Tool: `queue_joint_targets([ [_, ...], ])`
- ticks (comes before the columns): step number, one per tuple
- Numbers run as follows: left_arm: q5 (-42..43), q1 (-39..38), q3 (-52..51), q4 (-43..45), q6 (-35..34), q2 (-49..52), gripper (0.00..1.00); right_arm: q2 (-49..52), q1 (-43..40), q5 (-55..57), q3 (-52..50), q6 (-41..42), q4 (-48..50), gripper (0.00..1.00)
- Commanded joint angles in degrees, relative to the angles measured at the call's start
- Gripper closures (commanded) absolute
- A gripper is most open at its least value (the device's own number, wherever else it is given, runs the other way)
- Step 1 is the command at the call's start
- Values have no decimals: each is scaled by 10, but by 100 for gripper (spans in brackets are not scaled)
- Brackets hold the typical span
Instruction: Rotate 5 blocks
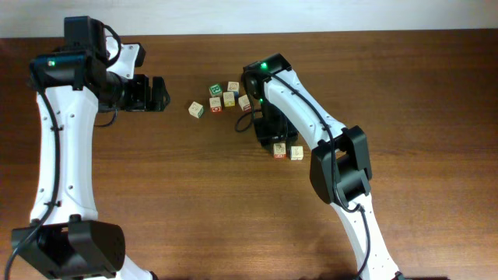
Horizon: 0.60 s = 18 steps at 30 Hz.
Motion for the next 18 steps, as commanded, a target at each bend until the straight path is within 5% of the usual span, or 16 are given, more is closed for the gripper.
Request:
queue_joint_targets([
  [1,1,3,10,0,-7,4,1,-14,-1,-15,17,-6,10,64],
  [2,1,3,10,0,-7,4,1,-14,2,-9,16,-6,47,71],
  [6,1,3,10,0,-7,4,1,-13,3,6,3,-4,141,75],
  [18,1,3,10,0,-7,4,1,-13,3,26,-68,-4,175,76],
])
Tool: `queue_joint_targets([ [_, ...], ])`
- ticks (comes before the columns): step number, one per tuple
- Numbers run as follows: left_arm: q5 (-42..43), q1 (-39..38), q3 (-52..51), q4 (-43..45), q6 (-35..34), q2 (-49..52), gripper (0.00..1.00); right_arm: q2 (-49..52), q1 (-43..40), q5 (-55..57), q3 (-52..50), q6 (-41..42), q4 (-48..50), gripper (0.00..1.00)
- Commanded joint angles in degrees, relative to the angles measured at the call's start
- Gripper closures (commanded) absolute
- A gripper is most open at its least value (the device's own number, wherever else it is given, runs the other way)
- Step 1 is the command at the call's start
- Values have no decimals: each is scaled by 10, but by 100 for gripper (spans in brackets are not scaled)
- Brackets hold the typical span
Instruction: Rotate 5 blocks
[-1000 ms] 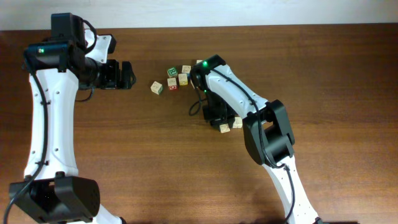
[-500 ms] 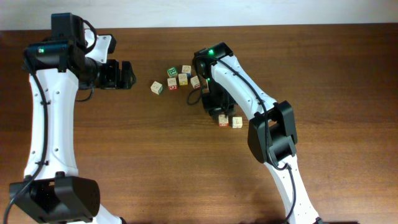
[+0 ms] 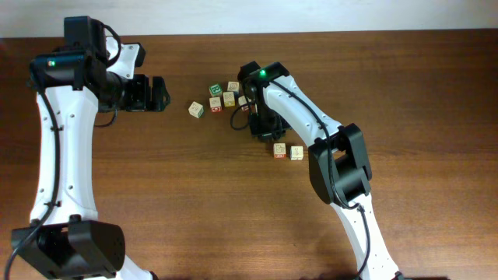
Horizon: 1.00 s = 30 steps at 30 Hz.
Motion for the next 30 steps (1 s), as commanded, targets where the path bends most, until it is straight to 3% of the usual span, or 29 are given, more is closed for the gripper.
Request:
queue_joint_targets([
  [1,1,3,10,0,-7,4,1,-13,2,8,-5,3,-4,76],
  [12,1,3,10,0,-7,4,1,-13,2,7,-2,2,-26,76],
  [16,1,3,10,0,-7,4,1,-13,7,-73,26,-94,0,75],
  [20,1,3,10,0,-7,4,1,-13,17,-80,23,-98,-12,75],
  [26,1,3,10,0,-7,4,1,-13,17,-14,-13,20,-18,76],
  [30,1,3,10,0,-7,4,1,-13,16,-1,-32,36,-9,76],
])
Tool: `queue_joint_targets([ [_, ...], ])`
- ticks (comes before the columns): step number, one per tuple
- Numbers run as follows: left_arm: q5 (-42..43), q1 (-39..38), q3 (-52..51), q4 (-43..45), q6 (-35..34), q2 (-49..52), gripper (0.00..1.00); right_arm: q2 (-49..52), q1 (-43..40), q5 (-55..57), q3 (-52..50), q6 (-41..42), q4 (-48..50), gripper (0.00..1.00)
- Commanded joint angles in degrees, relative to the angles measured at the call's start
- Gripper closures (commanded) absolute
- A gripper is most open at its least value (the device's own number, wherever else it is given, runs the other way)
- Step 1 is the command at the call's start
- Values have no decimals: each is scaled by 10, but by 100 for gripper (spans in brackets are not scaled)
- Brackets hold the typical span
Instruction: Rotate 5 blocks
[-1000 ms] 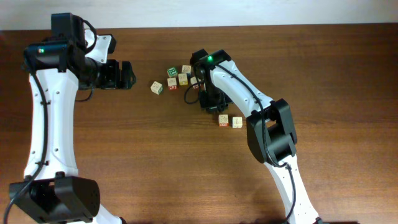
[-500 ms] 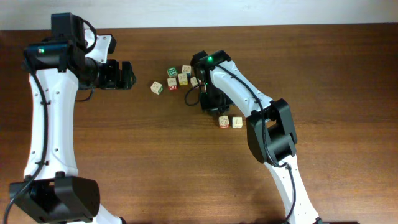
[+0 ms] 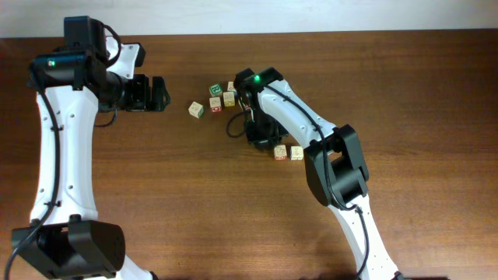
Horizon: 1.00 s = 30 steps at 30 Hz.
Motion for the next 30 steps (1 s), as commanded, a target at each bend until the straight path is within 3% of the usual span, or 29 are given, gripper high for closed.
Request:
queue_joint_targets([
  [1,1,3,10,0,-7,4,1,-13,0,23,-9,24,4,76],
  [6,1,3,10,0,-7,4,1,-13,-7,22,-9,41,-4,76],
  [24,1,3,10,0,-7,4,1,-14,-10,17,10,-59,-35,76],
  [27,1,3,10,0,-7,4,1,-14,-14,18,109,-61,-18,65],
  [30,1,3,10,0,-7,4,1,-14,-17,14,145,-74,67,55],
])
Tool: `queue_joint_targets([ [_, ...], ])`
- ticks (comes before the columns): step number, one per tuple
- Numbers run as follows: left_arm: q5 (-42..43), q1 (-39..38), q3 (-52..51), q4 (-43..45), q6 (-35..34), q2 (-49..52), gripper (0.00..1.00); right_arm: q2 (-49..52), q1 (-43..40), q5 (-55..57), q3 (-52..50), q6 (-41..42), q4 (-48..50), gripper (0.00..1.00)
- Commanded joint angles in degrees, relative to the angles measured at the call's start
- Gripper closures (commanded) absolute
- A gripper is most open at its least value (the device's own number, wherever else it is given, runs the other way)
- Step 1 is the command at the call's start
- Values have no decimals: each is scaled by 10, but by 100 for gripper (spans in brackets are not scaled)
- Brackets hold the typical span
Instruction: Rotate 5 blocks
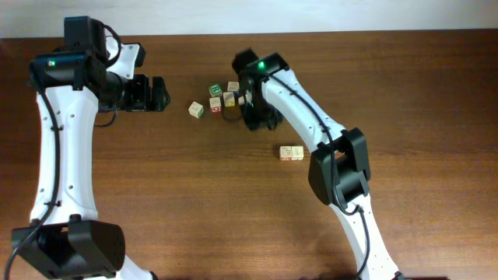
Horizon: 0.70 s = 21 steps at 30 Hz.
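Note:
Several small wooden letter blocks sit in a cluster (pixel 223 95) at the middle back of the table. One block (pixel 196 110) lies alone to their left. Two more blocks (pixel 292 153) lie side by side further forward. My right gripper (pixel 247 109) hangs at the cluster's right edge, next to a block (pixel 243 99); the arm covers its fingers, so its state is hidden. My left gripper (pixel 161 93) points right, well left of the lone block, open and holding nothing.
The brown wooden table (pixel 156 194) fills the view. The right arm (pixel 311 117) stretches diagonally over the table from the front right, passing just behind the pair of blocks. The left arm (pixel 58 155) runs along the left side.
My right gripper has moved back and slightly up-table, from just left of the forward pair to the cluster's right edge. The pair's left block now sits closer against its neighbour. The left arm has not moved.
My right gripper stood between the cluster and the forward pair. It then sat nearer the cluster's right block, then lower and left of the pair. Now it is back at the cluster, and the pair lies tight together. The left arm stayed still throughout.

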Motion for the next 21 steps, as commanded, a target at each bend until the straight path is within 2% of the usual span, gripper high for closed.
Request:
queue_joint_targets([
  [1,1,3,10,0,-7,4,1,-13,-6,3,19,-26,75,53],
  [3,1,3,10,0,-7,4,1,-4,-6,3,12,-59,137,47],
  [8,1,3,10,0,-7,4,1,20,-7,5,1,-107,201,47],
  [12,1,3,10,0,-7,4,1,47,-7,5,1,-113,219,48],
  [15,1,3,10,0,-7,4,1,61,-7,5,1,-113,224,49],
  [21,1,3,10,0,-7,4,1,65,-7,21,1,-113,243,62],
])
